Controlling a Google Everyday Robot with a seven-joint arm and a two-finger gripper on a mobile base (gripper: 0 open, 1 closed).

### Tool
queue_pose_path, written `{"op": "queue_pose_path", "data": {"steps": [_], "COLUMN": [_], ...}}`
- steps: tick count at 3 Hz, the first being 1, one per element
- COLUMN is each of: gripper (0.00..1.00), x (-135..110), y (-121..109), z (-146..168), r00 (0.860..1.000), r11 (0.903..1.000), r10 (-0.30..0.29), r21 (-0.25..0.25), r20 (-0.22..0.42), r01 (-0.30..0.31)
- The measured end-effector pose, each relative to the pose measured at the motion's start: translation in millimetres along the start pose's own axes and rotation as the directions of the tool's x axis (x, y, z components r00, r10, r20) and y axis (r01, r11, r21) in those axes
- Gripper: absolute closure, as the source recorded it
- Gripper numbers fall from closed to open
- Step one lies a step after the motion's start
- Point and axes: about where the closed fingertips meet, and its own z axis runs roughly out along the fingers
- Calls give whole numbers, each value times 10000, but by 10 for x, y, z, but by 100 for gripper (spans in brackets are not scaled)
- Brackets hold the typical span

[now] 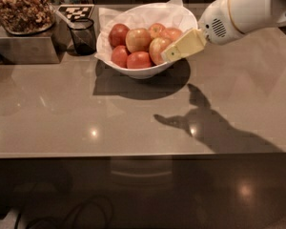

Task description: Pick apple from white bowl

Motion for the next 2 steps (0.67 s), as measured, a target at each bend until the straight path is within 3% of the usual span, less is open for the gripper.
{"op": "queue_pose_path", "data": {"steps": [1,2], "gripper": [27,27], "x": [0,-1], "y": [0,1], "z": [0,1], "r00": [10000,10000], "r11": [10000,10000], "r10": [0,-1], "r21": [0,-3], "r20": [0,3], "r01": [0,1]}}
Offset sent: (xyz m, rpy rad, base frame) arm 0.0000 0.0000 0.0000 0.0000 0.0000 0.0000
